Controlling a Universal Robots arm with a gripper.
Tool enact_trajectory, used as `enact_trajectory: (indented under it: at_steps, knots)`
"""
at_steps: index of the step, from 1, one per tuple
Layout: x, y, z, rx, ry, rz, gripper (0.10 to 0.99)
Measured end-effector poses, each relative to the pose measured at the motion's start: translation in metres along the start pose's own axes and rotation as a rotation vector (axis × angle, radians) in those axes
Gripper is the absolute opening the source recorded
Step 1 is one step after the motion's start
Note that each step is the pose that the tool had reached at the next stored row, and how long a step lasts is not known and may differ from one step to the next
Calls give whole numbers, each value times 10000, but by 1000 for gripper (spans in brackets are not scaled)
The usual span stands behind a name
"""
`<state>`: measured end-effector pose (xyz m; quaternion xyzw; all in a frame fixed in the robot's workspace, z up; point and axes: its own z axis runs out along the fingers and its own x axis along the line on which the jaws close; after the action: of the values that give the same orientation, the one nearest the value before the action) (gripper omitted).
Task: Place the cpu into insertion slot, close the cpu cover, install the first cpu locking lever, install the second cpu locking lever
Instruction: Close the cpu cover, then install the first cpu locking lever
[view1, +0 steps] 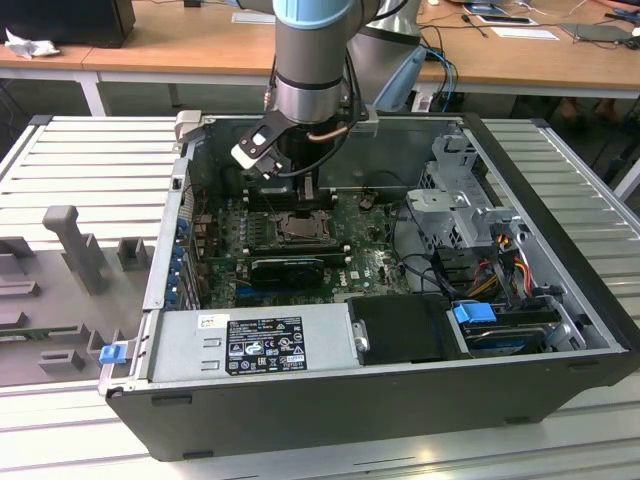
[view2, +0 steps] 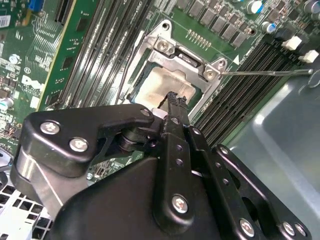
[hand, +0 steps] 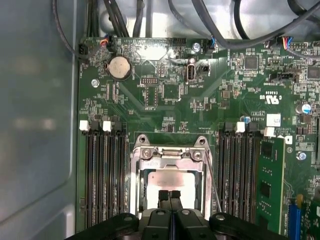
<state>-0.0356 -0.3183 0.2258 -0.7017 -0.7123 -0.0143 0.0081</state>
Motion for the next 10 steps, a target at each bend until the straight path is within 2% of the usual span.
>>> enact_trajectory:
  at_steps: [4,5,9,10]
  knots:
    - [-1,-21,-8,2,-3,-1,106]
    - [1,-21,-38,-1,0,0,106]
    - [9,-19,-277,0,0,0,106]
    - [10,-18,-314,0,-1,0,106]
